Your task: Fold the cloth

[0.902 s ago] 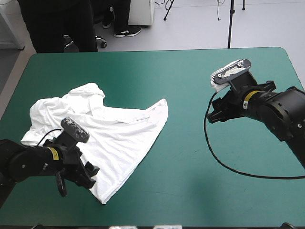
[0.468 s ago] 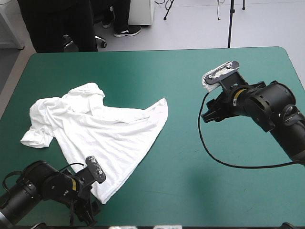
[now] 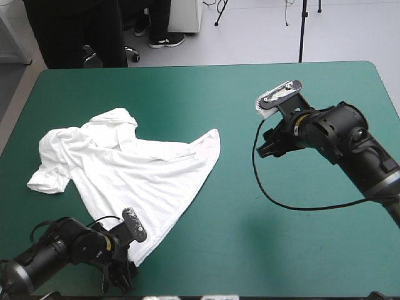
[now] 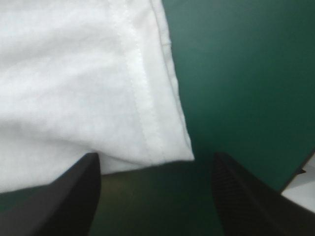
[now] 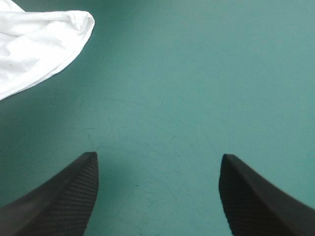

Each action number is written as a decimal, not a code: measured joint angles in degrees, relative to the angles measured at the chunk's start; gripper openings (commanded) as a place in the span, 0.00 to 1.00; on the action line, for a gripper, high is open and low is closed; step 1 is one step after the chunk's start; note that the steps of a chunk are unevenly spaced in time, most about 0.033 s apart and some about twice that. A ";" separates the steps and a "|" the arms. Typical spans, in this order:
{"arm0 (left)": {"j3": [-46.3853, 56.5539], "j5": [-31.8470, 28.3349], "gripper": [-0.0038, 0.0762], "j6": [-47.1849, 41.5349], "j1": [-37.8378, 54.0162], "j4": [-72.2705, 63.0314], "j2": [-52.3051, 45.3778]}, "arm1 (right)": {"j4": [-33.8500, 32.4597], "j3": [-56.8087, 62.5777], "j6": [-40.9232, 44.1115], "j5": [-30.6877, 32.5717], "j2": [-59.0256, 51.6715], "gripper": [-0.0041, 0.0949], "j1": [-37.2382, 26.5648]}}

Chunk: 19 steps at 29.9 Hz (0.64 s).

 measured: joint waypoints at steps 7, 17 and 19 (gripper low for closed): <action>-0.66 -1.86 0.34 0.12 0.00 -0.17 4.86 | 0.00 -0.49 -0.06 -0.94 5.02 0.70 0.00; -0.76 -4.67 0.04 0.33 0.00 -3.46 5.48 | 5.37 -12.79 -4.99 -1.39 19.42 0.70 0.00; -0.71 -4.72 0.04 0.26 0.00 -3.52 5.48 | 7.48 -15.59 -6.56 -1.52 23.05 0.70 0.00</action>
